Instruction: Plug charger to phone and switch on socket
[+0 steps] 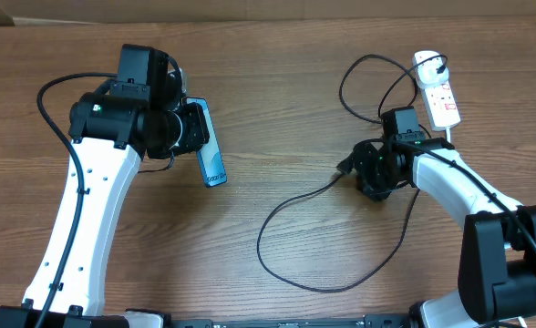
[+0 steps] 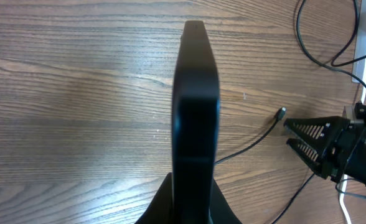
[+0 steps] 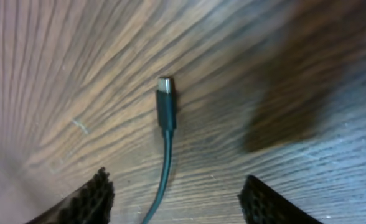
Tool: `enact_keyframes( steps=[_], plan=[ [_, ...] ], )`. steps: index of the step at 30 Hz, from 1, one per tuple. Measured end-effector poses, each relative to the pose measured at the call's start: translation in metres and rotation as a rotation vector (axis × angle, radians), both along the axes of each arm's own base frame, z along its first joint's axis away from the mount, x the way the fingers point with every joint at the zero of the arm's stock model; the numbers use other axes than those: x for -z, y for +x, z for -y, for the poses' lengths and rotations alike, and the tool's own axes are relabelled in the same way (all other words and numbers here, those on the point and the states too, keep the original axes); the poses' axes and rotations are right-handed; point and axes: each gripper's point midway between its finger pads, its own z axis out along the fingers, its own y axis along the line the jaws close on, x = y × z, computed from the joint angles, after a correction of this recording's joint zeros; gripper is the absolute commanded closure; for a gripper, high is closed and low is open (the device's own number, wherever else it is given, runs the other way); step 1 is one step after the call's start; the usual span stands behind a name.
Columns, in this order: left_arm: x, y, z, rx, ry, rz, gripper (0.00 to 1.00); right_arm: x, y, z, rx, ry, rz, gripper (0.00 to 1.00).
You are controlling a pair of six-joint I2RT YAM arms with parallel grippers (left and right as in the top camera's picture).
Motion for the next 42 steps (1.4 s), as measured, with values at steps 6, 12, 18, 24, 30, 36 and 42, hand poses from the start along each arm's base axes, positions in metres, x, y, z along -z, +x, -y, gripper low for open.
enact_keyframes(
  steps=[6,12,18,24,30,36,42],
  plan=[
    [0.0,0.0,0.0,0.0,0.0,0.0,0.96,0.001,0.003,-0.002,0.012,-0.034,0.014,0.44],
    [0.0,0.0,0.0,0.0,0.0,-0.001,0.96,0.008,0.0,-0.001,0.041,-0.094,0.007,0.46],
    [0.0,0.0,0.0,0.0,0.0,0.001,0.96,0.013,0.006,0.001,0.063,-0.101,0.047,0.48],
    [0.0,0.001,0.0,0.0,0.0,0.003,0.96,0.015,0.008,-0.001,0.065,-0.089,0.06,0.49],
    [0.0,0.001,0.0,0.0,-0.001,0.003,0.96,0.019,0.01,-0.003,0.064,-0.073,0.087,0.52],
    [0.0,0.001,0.0,-0.001,-0.001,0.003,0.96,0.019,0.015,-0.006,0.068,-0.05,0.116,0.54],
    [0.0,0.001,0.0,-0.001,-0.001,0.003,0.96,0.02,0.015,-0.006,0.073,-0.048,0.116,0.6]
  ],
)
